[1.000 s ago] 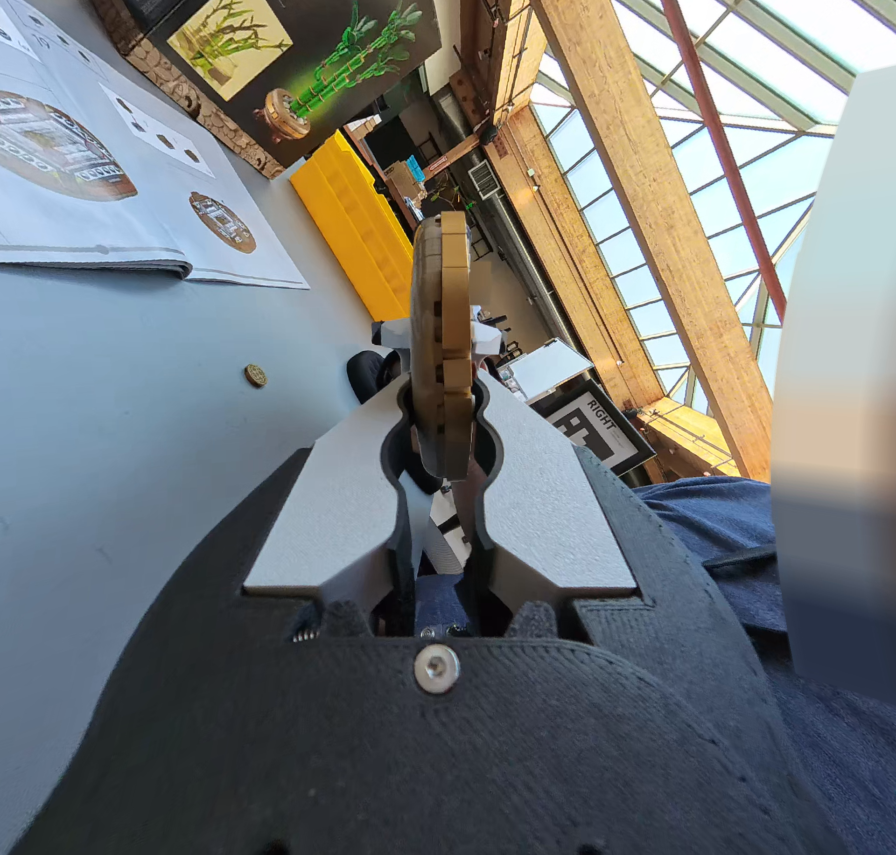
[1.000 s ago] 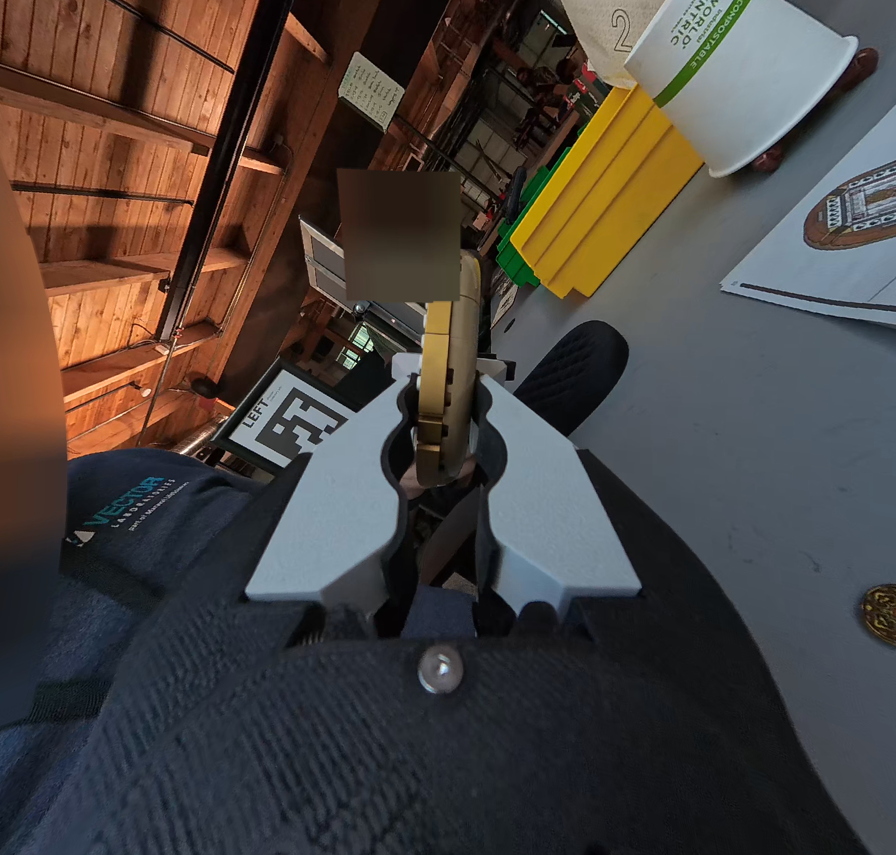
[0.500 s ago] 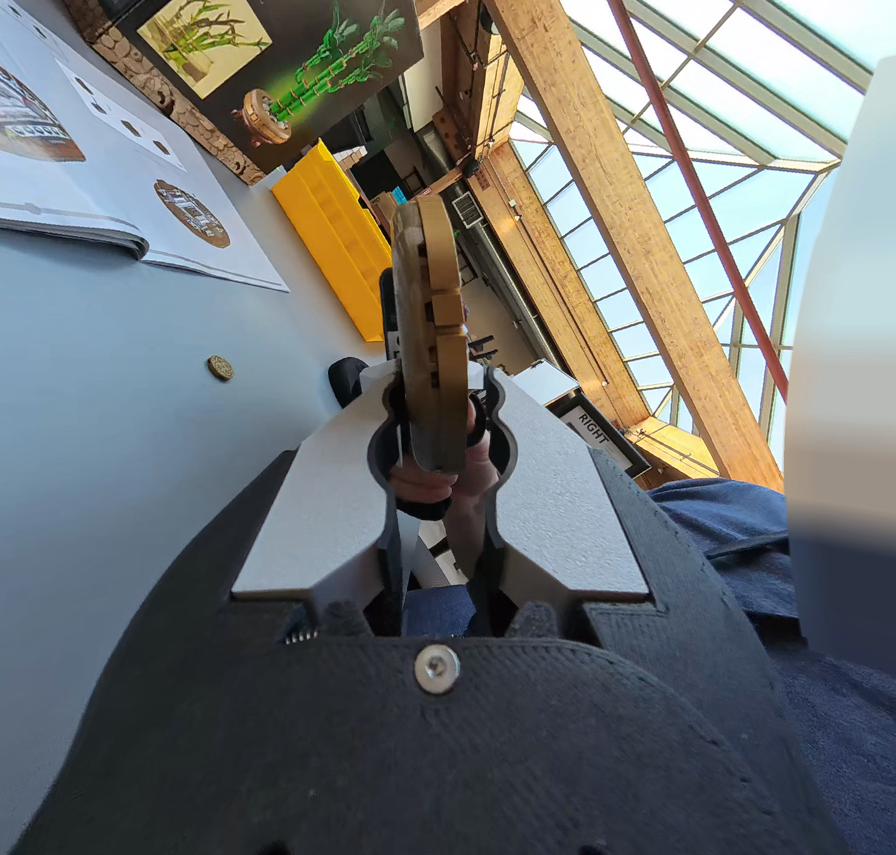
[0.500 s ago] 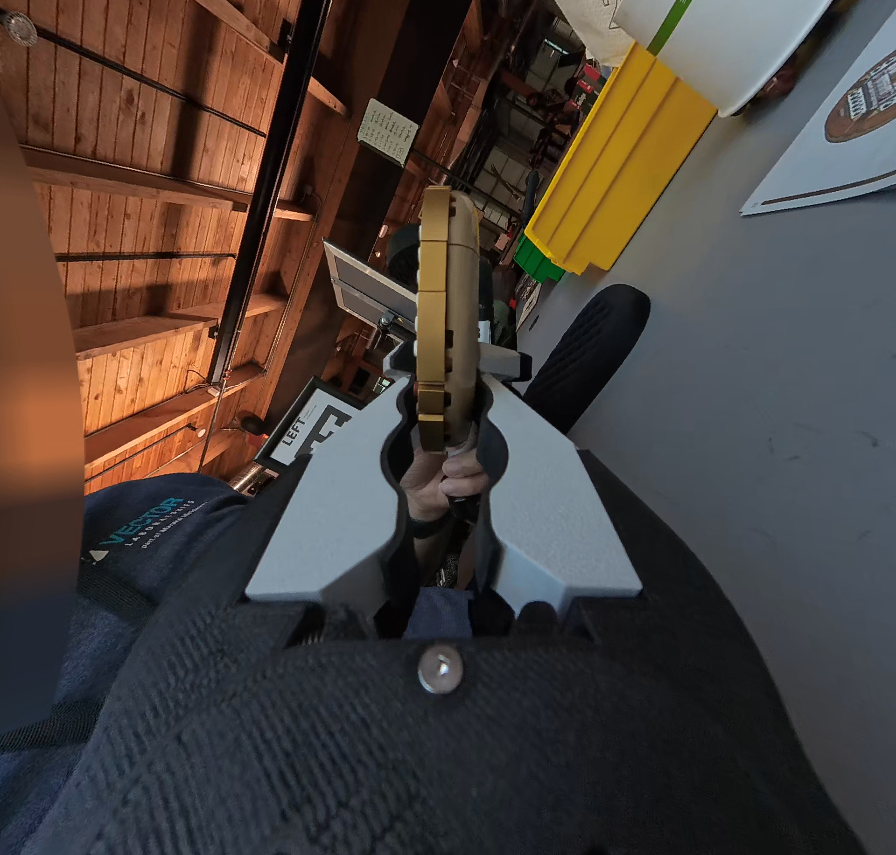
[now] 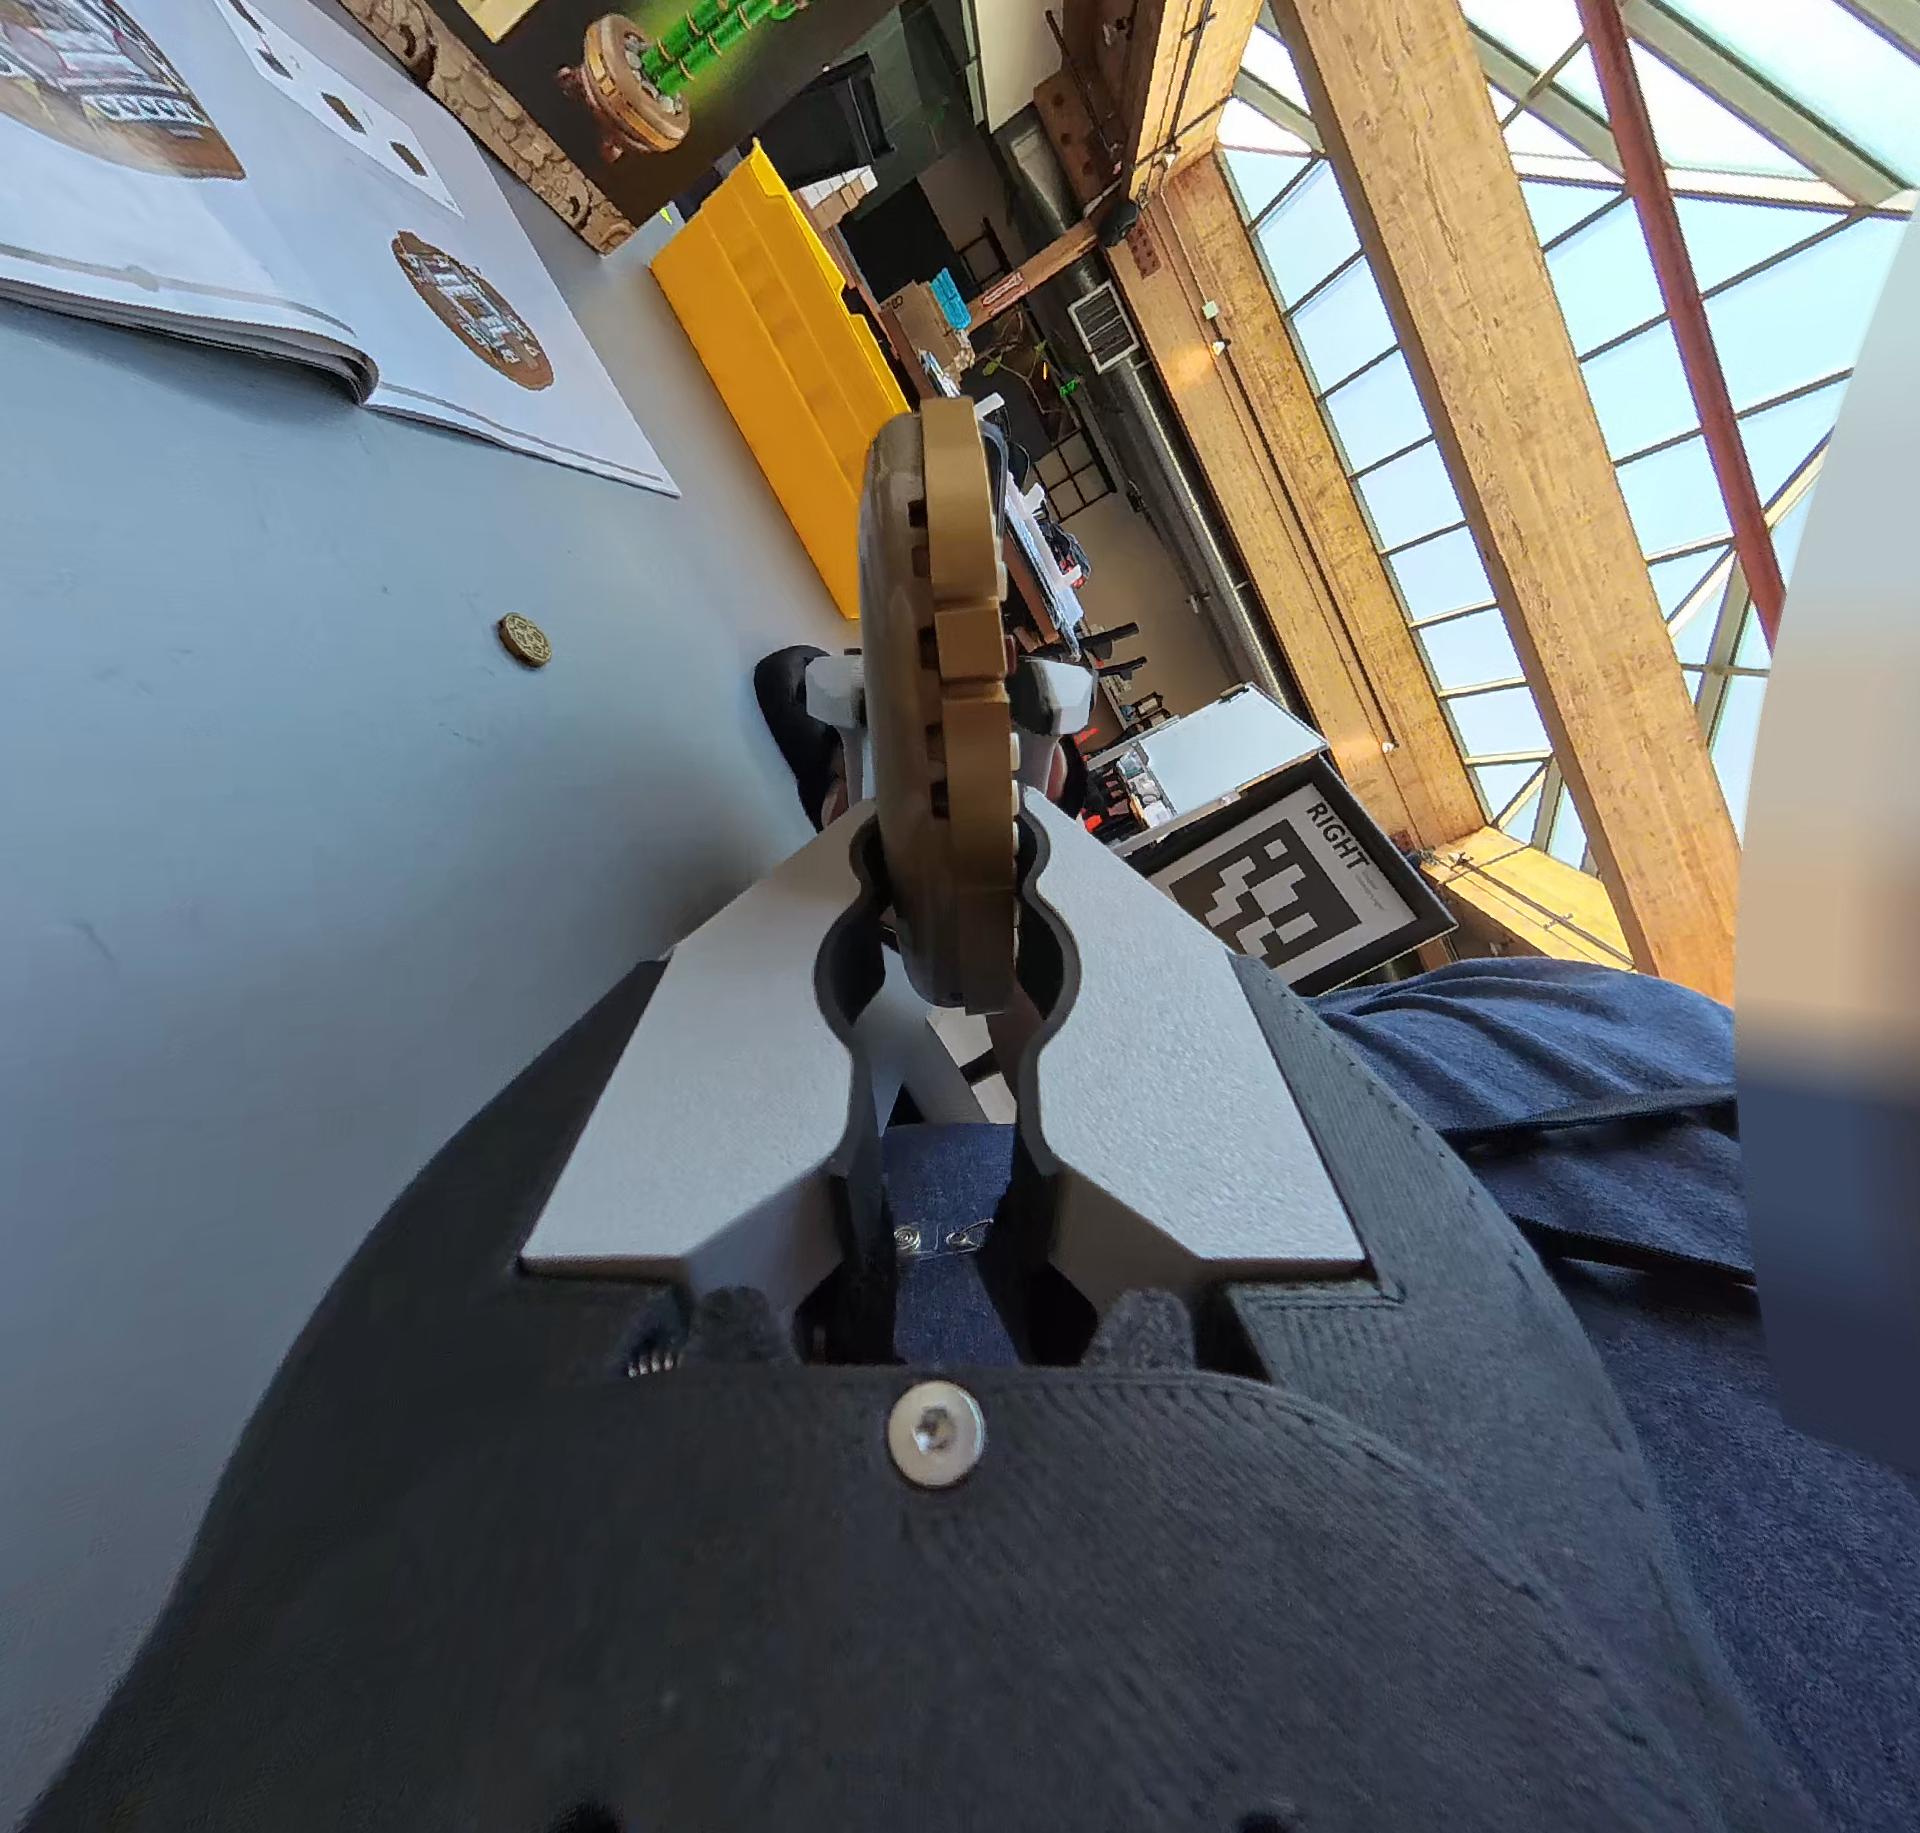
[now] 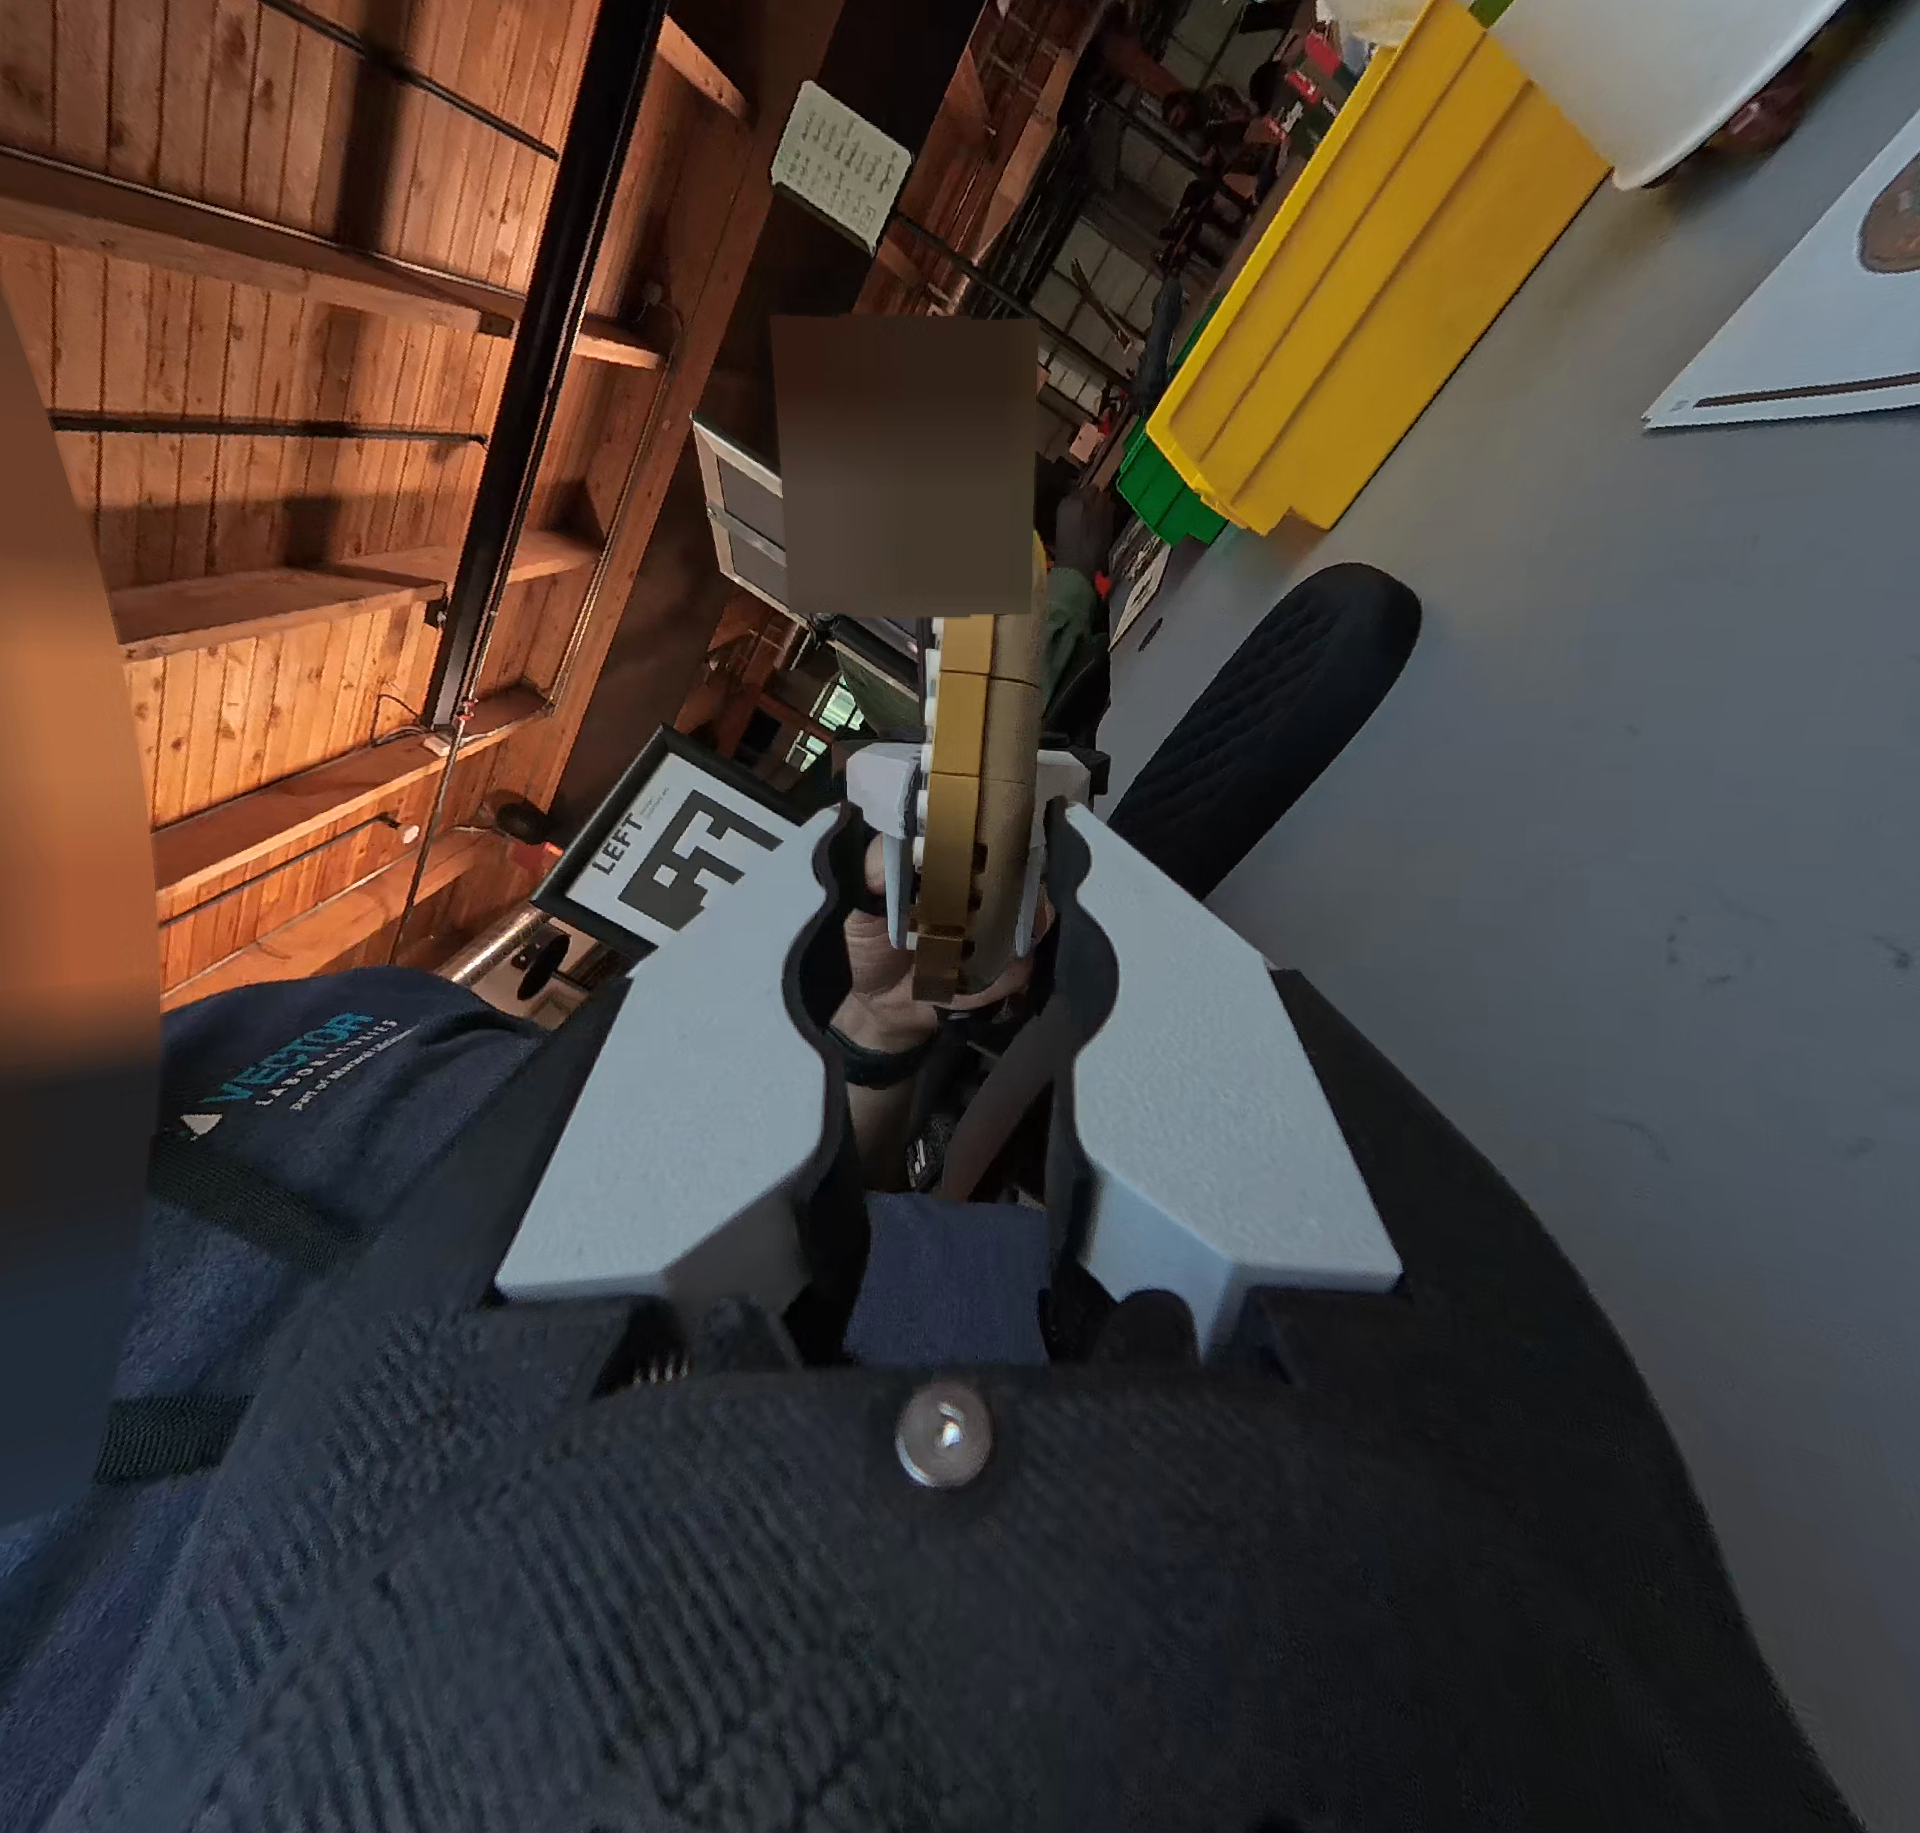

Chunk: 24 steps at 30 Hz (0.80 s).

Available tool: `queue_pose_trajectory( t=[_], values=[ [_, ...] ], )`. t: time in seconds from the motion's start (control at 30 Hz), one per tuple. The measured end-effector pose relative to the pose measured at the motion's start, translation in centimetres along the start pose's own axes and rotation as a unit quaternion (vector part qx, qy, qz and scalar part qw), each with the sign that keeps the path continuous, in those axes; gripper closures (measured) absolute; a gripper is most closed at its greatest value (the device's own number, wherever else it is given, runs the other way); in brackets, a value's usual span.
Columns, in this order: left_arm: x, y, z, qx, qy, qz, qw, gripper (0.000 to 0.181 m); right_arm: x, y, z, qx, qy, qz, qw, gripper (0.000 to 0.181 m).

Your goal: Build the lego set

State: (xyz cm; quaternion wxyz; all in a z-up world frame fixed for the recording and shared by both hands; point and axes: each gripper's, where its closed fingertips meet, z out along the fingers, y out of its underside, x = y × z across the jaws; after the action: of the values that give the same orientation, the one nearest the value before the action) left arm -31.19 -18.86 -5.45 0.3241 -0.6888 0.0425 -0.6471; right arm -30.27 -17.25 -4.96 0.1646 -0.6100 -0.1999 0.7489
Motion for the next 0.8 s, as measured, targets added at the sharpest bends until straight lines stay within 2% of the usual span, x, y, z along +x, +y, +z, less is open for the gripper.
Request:
queue_pose_trajectory(
  t=[0.13, 0.2, 0.3, 0.47, 0.63, 0.7, 0.8],
  values=[
    [0.4, 0.4, 0.0, -0.015, 0.010, -0.008, 1.000, 0.162, -0.2, 1.4, 0.8, -0.062, 0.011, -0.019, 0.998, 0.162],
    [0.6, 0.1, -0.2, -0.011, 0.015, -0.008, 1.000, 0.162, -0.4, 1.4, 1.0, -0.059, 0.003, -0.003, 0.998, 0.162],
    [0.7, -0.1, -0.4, 0.003, 0.022, -0.015, 1.000, 0.148, 0.1, 1.3, 1.2, -0.041, 0.010, 0.018, 0.999, 0.162],
    [-0.2, 0.2, -0.5, 0.006, 0.000, -0.016, 1.000, 0.162, 0.4, 1.5, 1.5, -0.025, 0.001, 0.049, 0.998, 0.163],
    [-0.6, 0.3, -0.7, -0.015, -0.019, -0.016, 1.000, 0.162, 0.4, 1.4, 1.6, -0.029, -0.011, 0.058, 0.998, 0.153],
    [-0.4, 0.2, -0.7, -0.016, -0.007, -0.028, 0.999, 0.162, 0.6, 1.6, 1.5, -0.039, -0.006, 0.054, 0.998, 0.162],
    [-0.5, 0.2, -0.4, -0.020, -0.001, -0.036, 0.999, 0.162, 0.7, 1.6, 1.3, -0.046, 0.002, 0.047, 0.998, 0.162]
  ],
)
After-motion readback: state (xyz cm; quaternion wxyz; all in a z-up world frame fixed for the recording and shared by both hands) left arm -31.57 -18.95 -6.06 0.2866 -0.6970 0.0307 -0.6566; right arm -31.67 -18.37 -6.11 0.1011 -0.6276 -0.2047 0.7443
